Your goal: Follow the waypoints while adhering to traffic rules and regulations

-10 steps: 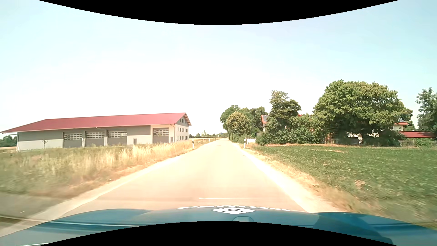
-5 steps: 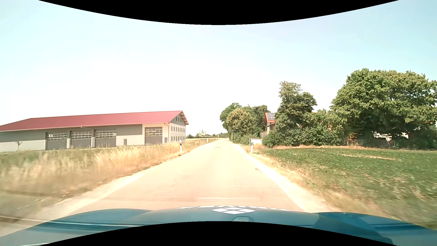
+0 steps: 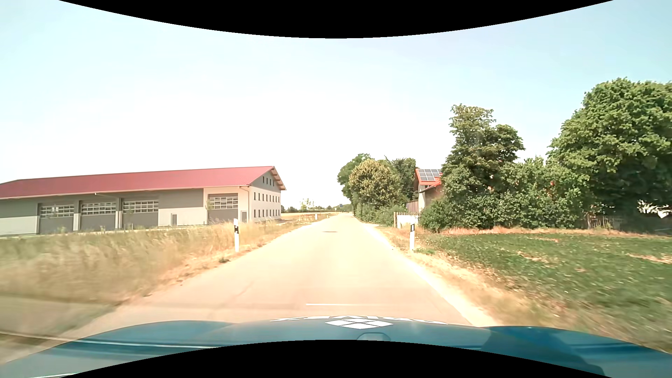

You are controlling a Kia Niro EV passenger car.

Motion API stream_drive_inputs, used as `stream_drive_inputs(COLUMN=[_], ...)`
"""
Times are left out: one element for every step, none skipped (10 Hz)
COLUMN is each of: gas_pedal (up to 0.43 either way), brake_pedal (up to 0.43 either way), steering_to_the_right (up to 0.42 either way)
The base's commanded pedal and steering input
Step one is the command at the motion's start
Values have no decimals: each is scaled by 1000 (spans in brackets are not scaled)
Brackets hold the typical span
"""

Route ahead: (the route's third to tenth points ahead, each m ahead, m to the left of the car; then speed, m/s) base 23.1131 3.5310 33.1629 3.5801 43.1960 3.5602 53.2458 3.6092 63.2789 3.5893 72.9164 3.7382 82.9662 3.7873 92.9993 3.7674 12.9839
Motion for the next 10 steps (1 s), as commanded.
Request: stream_drive_inputs(gas_pedal=[177, 177, 177, 177, 177, 177, 177, 177, 177, 177], brake_pedal=[0, 0, 0, 0, 0, 0, 0, 0, 0, 0], steering_to_the_right=[-3, -3, -3, -3, -3, -2, -2, -2, -2, -3])
